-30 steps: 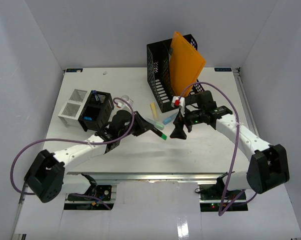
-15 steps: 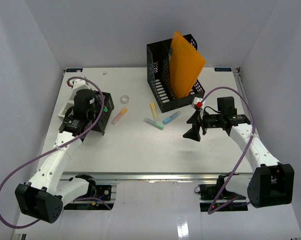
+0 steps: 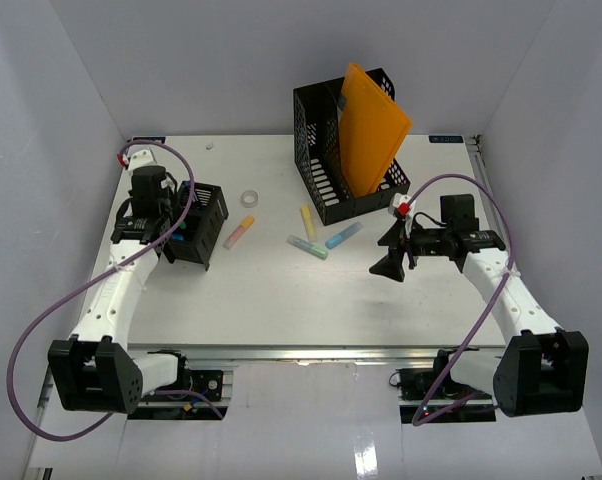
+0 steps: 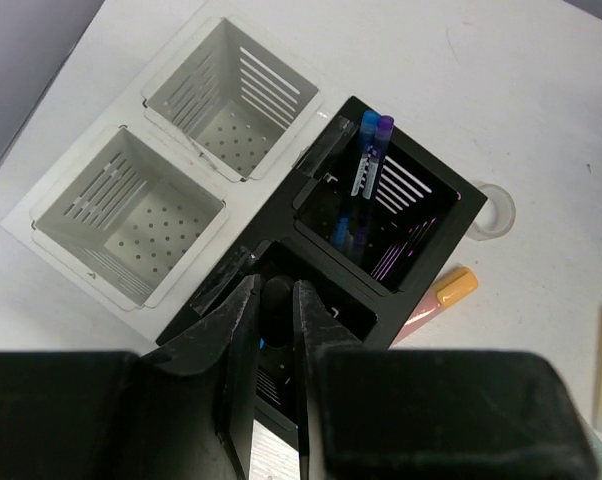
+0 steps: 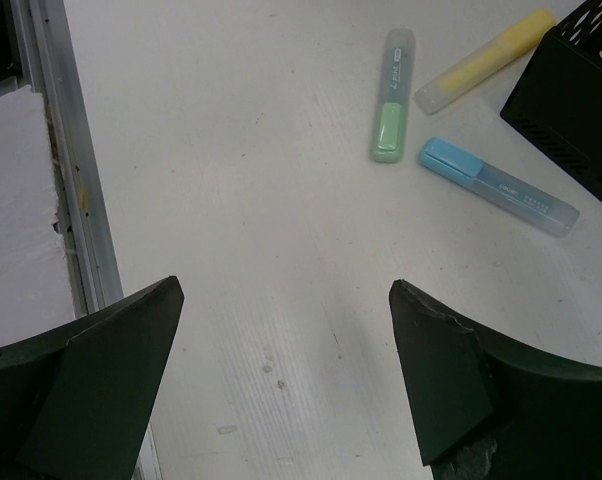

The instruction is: Organize the desk

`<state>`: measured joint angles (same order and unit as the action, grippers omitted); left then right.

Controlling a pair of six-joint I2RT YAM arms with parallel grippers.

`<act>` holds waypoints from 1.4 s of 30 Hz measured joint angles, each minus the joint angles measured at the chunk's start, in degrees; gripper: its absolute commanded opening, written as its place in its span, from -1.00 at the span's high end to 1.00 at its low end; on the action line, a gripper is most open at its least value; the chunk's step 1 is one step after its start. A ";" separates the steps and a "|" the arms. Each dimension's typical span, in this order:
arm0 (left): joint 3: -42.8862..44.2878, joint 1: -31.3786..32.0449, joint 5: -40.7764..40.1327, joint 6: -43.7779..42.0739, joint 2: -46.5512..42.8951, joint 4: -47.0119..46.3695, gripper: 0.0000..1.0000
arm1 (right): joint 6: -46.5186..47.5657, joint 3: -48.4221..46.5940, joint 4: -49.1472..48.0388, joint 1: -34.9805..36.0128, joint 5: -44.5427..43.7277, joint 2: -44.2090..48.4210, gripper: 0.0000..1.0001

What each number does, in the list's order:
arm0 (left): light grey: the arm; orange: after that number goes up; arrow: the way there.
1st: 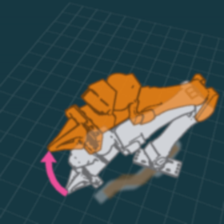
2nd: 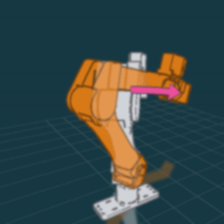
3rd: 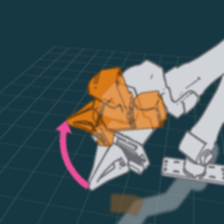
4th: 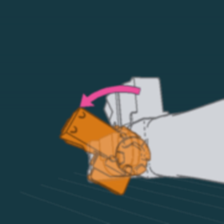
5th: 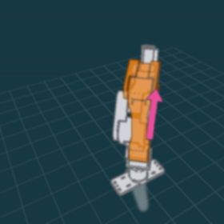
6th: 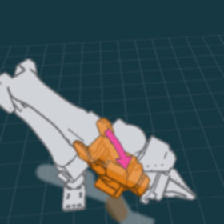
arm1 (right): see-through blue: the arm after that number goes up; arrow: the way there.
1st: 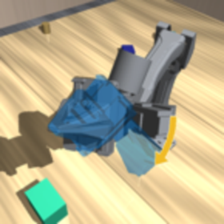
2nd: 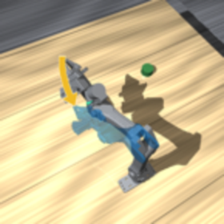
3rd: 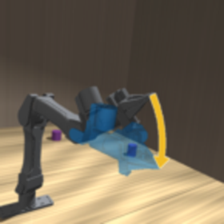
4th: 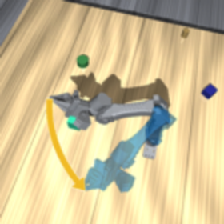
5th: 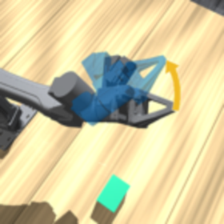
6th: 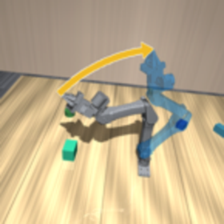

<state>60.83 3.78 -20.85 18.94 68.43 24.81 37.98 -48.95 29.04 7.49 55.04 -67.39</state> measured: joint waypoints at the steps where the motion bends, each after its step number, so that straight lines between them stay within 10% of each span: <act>1: -0.11 -0.19 0.56 0.00 0.26 0.02 0.73 | 0.00 0.00 0.00 -0.12 0.03 0.05 -0.80; 7: -1.17 -1.48 5.95 1.24 0.48 -0.07 -0.47 | 0.00 0.01 0.00 -0.42 0.26 0.09 -0.80; 11: -1.23 -2.26 9.33 2.17 0.26 0.10 -0.80 | 0.01 0.02 0.00 -0.58 0.41 0.09 -0.80; 17: -1.21 -2.94 14.39 2.08 -2.05 0.20 -0.82 | 0.02 0.02 0.00 -0.79 0.48 0.15 -0.80; 28: -0.18 0.07 48.01 -4.31 -1.11 -4.20 -0.83 | 1.11 0.09 0.00 -1.10 0.55 0.30 -0.80; 42: 0.49 11.42 44.08 -19.11 18.19 -7.66 -0.36 | 1.51 0.11 0.00 -1.49 0.36 0.28 -0.80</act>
<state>61.31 15.20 23.23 -0.17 86.62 17.14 39.48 -48.84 29.04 6.00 55.40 -67.11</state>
